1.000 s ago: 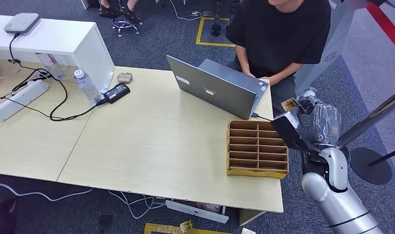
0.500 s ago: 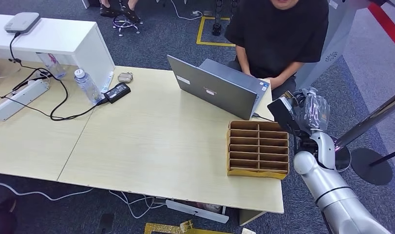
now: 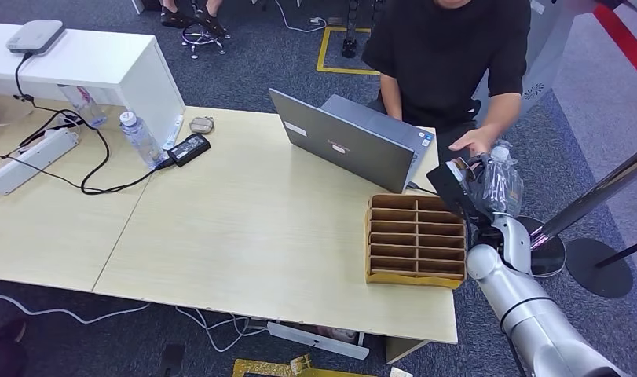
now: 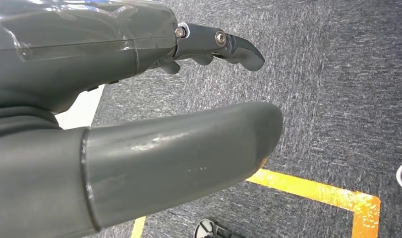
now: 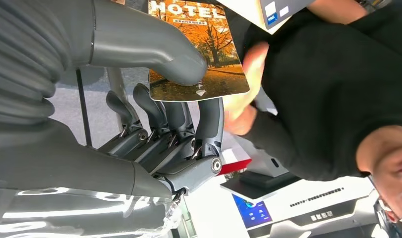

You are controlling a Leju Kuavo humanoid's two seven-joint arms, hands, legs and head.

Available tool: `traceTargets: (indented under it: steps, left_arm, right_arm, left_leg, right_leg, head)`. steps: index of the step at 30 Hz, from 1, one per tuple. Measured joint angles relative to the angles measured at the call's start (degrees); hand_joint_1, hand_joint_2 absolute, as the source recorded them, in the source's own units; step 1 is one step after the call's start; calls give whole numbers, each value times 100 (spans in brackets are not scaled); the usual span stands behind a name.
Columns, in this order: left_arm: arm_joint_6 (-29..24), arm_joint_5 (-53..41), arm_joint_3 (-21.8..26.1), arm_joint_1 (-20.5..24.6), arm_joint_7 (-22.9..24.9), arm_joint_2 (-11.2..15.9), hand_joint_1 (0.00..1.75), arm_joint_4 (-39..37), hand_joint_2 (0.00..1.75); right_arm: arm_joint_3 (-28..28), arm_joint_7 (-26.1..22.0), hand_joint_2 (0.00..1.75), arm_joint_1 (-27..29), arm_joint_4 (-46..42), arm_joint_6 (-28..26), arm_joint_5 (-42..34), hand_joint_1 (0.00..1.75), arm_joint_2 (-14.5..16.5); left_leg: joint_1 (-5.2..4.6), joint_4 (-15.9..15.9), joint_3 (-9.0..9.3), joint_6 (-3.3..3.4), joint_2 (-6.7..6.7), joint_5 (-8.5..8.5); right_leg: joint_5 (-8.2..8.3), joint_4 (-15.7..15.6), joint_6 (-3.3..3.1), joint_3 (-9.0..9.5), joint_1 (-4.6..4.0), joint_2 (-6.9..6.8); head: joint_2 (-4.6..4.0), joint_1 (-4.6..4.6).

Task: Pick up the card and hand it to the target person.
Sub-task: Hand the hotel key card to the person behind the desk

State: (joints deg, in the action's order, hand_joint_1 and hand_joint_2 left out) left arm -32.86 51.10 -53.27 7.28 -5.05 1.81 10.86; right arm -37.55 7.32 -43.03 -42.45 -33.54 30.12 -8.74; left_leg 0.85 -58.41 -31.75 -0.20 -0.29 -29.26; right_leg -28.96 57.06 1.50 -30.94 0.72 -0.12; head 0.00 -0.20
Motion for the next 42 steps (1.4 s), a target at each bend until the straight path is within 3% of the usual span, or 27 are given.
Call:
traceTargets:
  steps: [12,15,17,19,28,35,38,42]
  left_arm:
    - [-158,-76,-92,-1,107,-111,0,0,0]
    - [-187,-81,-140,-1,124,-172,0,0,0]
    - [-190,-84,-157,-1,144,-196,0,0,0]
    - [-191,-86,-163,-1,165,-210,0,0,0]
    - [-195,-87,-219,-1,180,-235,0,0,0]
    - [-200,-95,-255,-1,254,-246,0,0,0]
    - [-201,-111,-263,0,313,-250,0,0,0]
    - [-254,-185,-314,0,527,-304,0,0,0]
  right_arm:
    - [-2,-306,175,8,210,-45,-242,137,83]
    - [-2,-362,175,17,243,-44,-284,92,97]
    - [-2,-371,175,20,264,-52,-283,38,111]
    - [-3,-368,175,22,278,-57,-274,2,120]
    - [-13,-230,175,21,356,-66,-143,0,153]
    - [-1,-403,175,104,346,-496,-212,0,169]
    - [82,-693,175,229,213,-555,-77,0,180]
    - [708,-1628,175,668,-309,-562,152,0,321]
  left_leg:
    - [0,-1,0,0,0,0]
    - [0,-1,0,0,0,0]
    - [0,-1,0,0,0,0]
    - [0,-1,0,0,0,0]
    - [0,-1,0,0,0,0]
    - [0,-2,1,0,1,0]
    - [0,-1,1,0,1,0]
    - [0,-1,2,0,0,0]
  right_leg:
    - [0,0,0,-1,0,0]
    - [0,0,0,0,0,1]
    - [0,0,0,-1,0,1]
    - [0,-1,0,-1,0,1]
    - [0,0,0,-1,0,1]
    - [0,-1,0,-1,0,1]
    - [0,0,0,0,0,1]
    - [0,0,0,0,0,0]
  head:
    - [0,-1]
    - [0,0]
    - [0,0]
    - [0,-1]
    - [0,0]
    - [0,-1]
    - [0,-1]
    - [0,-2]
